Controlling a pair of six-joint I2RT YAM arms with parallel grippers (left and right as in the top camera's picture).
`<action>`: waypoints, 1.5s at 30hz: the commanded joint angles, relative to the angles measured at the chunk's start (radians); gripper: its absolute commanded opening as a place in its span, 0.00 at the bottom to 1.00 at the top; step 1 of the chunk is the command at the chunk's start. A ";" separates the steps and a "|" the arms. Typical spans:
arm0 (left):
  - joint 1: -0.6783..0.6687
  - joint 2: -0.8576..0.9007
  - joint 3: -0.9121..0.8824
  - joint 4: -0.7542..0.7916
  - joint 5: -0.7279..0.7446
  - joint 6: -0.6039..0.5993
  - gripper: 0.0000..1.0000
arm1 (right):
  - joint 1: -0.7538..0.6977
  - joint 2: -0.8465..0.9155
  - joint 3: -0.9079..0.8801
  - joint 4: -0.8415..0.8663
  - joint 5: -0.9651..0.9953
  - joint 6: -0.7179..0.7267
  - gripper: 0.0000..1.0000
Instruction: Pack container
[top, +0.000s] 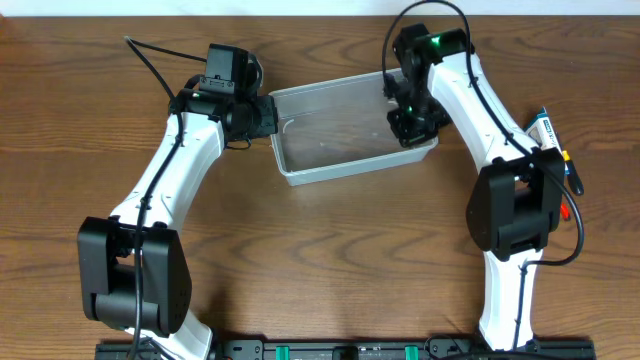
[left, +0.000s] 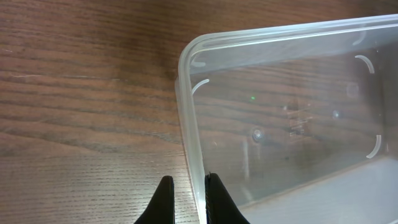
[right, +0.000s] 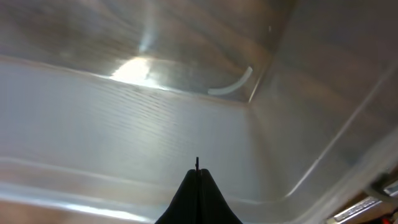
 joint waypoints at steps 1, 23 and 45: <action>0.005 0.017 0.026 -0.003 -0.016 0.017 0.07 | -0.005 -0.019 -0.030 0.002 0.002 0.011 0.01; 0.005 0.017 0.026 -0.002 -0.017 0.017 0.07 | 0.024 -0.019 -0.037 -0.014 -0.054 0.035 0.01; 0.215 0.009 0.026 -0.011 -0.428 0.014 0.73 | 0.023 -0.019 0.100 0.217 -0.038 0.013 0.72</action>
